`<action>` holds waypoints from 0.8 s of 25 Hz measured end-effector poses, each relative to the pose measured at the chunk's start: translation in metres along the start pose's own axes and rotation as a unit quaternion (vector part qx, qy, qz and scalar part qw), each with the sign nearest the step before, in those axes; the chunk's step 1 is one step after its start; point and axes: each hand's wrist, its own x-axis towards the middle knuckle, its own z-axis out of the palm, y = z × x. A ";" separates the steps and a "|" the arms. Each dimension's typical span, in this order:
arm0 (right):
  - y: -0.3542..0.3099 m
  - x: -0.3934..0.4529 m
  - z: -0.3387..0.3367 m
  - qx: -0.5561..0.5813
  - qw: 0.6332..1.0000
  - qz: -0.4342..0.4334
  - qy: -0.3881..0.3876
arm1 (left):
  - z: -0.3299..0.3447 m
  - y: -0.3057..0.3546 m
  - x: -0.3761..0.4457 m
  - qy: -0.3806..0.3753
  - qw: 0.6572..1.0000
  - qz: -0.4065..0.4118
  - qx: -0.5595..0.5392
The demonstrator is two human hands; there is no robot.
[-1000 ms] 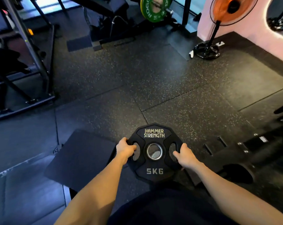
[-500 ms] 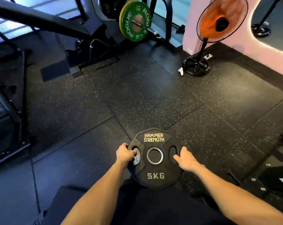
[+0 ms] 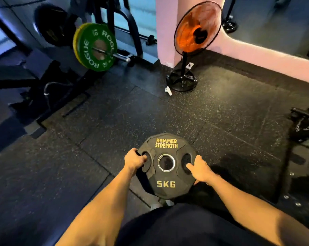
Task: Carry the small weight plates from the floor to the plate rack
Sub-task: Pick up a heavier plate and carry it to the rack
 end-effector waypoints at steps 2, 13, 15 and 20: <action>-0.028 0.035 -0.019 0.019 1.000 0.018 -0.003 | -0.003 0.041 0.042 -0.008 1.000 0.017 0.017; -0.151 0.251 -0.177 0.067 0.995 0.039 0.063 | 0.026 0.299 0.263 -0.043 0.984 0.097 0.144; -0.166 0.283 -0.207 0.081 0.993 0.047 0.078 | 0.036 0.344 0.294 -0.063 0.983 0.100 0.142; -0.195 0.365 -0.274 0.106 0.985 0.087 0.109 | 0.078 0.442 0.373 -0.101 0.980 0.102 0.136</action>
